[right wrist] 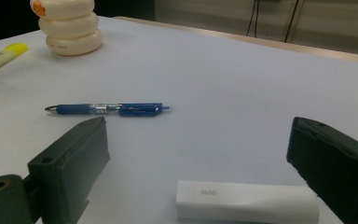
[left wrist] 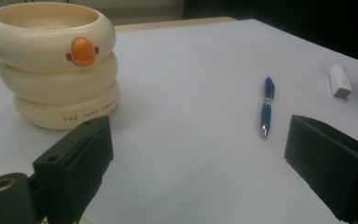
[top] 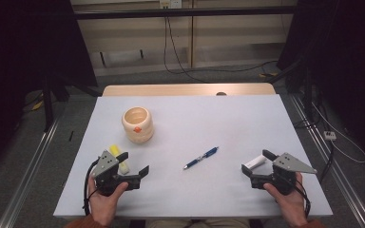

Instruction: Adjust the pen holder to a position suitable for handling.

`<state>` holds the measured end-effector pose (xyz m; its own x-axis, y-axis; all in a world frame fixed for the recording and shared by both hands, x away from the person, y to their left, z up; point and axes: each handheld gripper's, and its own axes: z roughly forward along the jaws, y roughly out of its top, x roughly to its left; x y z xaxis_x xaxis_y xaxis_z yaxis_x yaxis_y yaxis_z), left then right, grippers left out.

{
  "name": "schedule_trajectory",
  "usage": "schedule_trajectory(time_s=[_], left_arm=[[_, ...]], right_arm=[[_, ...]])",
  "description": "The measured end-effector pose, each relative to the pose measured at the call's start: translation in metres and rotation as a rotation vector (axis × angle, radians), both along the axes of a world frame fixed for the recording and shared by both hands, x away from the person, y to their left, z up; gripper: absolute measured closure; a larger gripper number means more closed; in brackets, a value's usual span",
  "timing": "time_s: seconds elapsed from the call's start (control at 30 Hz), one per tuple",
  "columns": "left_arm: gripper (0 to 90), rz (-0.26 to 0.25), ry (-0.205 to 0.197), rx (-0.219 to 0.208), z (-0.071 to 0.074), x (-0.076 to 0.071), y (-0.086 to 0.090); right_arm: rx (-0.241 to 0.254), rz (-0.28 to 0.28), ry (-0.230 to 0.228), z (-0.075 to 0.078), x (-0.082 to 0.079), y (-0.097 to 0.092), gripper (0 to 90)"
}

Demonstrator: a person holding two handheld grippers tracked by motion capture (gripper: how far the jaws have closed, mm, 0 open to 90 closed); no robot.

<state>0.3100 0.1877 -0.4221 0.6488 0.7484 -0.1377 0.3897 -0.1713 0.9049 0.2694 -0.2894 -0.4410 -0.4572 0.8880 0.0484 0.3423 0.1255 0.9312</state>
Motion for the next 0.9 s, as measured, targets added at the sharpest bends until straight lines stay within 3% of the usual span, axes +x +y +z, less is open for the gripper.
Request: schedule_trajectory(time_s=[0.37, 0.43, 0.47, 0.53, 0.63, 0.9], left_arm=[[7.8, 0.024, 0.002, -0.009, 0.005, 0.014, 0.0], [7.8, 0.025, 0.015, -0.011, 0.004, 0.018, 0.0], [8.0, 0.012, 0.054, -0.009, 0.004, 0.022, 0.001], [8.0, 0.025, 0.061, -0.009, 0.005, 0.022, 0.001], [7.5, 0.058, 0.028, 0.002, 0.011, 0.025, 0.005], [6.3, 0.056, 0.007, -0.009, 0.026, 0.038, 0.008]], right_arm=[[0.017, 0.015, 0.006, -0.002, 0.0, -0.004, 5.8], [0.019, 0.013, 0.005, -0.002, 0.0, -0.003, 5.8], [0.019, 0.012, 0.005, -0.002, 0.0, -0.003, 5.8], [0.014, 0.014, 0.003, -0.002, 0.0, -0.002, 5.8], [0.017, 0.014, 0.007, -0.002, 0.001, -0.002, 5.8], [0.019, 0.014, 0.013, -0.002, 0.003, 0.0, 5.8]])
